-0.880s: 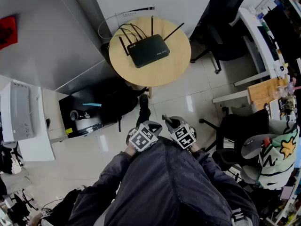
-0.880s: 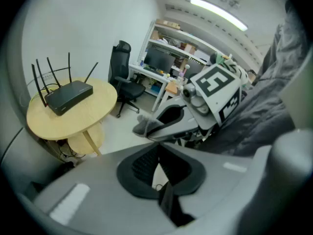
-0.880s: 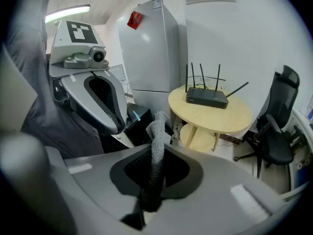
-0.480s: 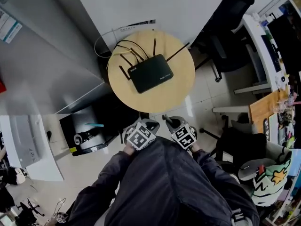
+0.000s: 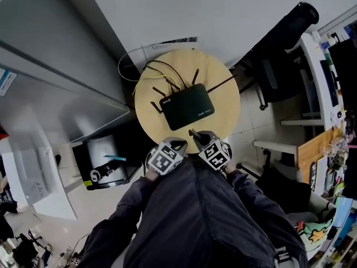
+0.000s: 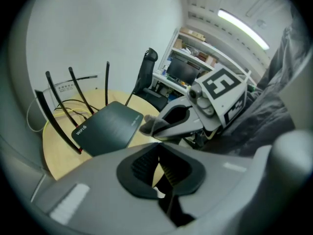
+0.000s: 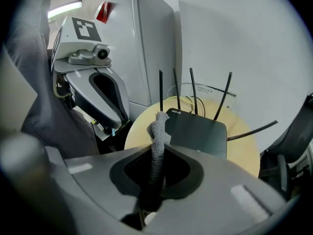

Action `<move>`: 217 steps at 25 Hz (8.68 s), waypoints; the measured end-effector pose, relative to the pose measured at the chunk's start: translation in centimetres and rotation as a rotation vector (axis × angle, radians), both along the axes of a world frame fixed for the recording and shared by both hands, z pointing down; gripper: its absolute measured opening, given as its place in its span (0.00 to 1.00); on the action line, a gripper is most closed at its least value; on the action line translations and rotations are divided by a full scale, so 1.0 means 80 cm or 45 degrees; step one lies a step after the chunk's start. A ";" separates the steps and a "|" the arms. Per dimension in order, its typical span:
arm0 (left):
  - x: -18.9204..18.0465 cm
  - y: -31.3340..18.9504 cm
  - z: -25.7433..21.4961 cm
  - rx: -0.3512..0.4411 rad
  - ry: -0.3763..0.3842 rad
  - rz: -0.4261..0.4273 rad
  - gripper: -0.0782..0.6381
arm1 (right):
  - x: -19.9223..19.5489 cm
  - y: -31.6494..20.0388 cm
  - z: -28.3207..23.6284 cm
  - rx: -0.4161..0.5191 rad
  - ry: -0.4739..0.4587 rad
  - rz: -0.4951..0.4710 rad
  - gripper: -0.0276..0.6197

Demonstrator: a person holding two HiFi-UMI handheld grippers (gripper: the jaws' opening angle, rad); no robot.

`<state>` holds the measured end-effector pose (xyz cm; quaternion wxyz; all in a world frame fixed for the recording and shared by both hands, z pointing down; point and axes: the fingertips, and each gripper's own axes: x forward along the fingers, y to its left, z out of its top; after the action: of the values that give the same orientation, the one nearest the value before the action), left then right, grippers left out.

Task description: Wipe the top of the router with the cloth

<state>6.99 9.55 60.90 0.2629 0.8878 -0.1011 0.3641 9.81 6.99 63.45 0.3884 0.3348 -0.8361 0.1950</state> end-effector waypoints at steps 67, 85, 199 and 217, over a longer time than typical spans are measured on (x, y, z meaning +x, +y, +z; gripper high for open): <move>-0.033 -0.079 -0.009 -0.009 -0.018 -0.372 0.11 | 0.142 -0.287 0.129 -0.269 0.219 0.290 0.09; -0.054 -0.069 -0.009 0.008 -0.005 -0.387 0.11 | -0.111 -0.185 0.117 -0.353 0.028 -0.056 0.09; 0.001 -0.073 -0.011 0.008 -0.008 -0.247 0.11 | 0.135 -0.204 0.128 -0.374 0.056 0.247 0.09; -0.021 -0.058 -0.006 0.018 -0.024 -0.260 0.11 | 0.050 -0.170 0.110 -0.340 0.001 0.170 0.09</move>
<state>5.32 4.92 60.39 0.2912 0.8712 -0.1961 0.3432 13.79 -6.63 72.28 0.4159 0.3349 -0.7785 0.3298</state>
